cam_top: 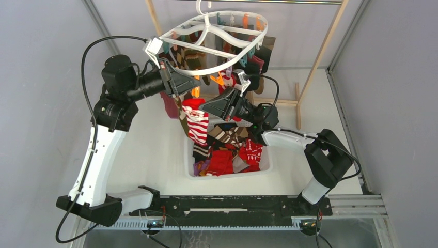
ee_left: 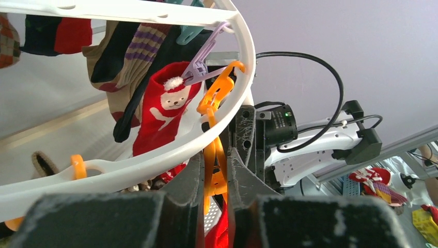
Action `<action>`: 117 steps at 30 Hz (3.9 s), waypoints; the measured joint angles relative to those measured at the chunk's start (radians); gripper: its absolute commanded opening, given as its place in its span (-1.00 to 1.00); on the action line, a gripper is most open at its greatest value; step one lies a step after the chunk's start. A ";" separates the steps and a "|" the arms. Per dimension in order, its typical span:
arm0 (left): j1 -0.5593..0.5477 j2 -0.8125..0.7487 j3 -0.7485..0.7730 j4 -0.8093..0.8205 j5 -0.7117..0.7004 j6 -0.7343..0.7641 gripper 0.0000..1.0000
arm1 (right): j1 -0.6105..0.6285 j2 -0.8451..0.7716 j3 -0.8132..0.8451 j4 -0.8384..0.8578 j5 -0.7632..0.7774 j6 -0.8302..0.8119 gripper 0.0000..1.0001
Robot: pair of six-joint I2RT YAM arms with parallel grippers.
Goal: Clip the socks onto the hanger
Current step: Clamp the sock onto the hanger.
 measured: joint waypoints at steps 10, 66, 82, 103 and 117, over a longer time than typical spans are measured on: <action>0.004 0.000 0.000 0.023 0.039 -0.034 -0.89 | -0.009 0.000 0.000 0.000 0.038 0.001 -1.00; 0.012 0.003 -0.011 0.079 0.089 -0.077 -0.49 | -0.025 0.000 0.060 0.021 0.048 0.053 -1.00; 0.013 0.002 -0.013 0.076 0.109 -0.070 0.35 | -0.025 0.000 0.067 0.022 0.109 0.051 -1.00; 0.061 -0.091 -0.183 0.018 0.116 0.018 0.57 | -0.027 -0.029 0.010 -0.053 0.145 0.023 -0.71; 0.061 -0.105 -0.222 0.006 0.157 0.106 -0.79 | -0.026 -0.079 0.005 -0.192 0.143 -0.026 -0.11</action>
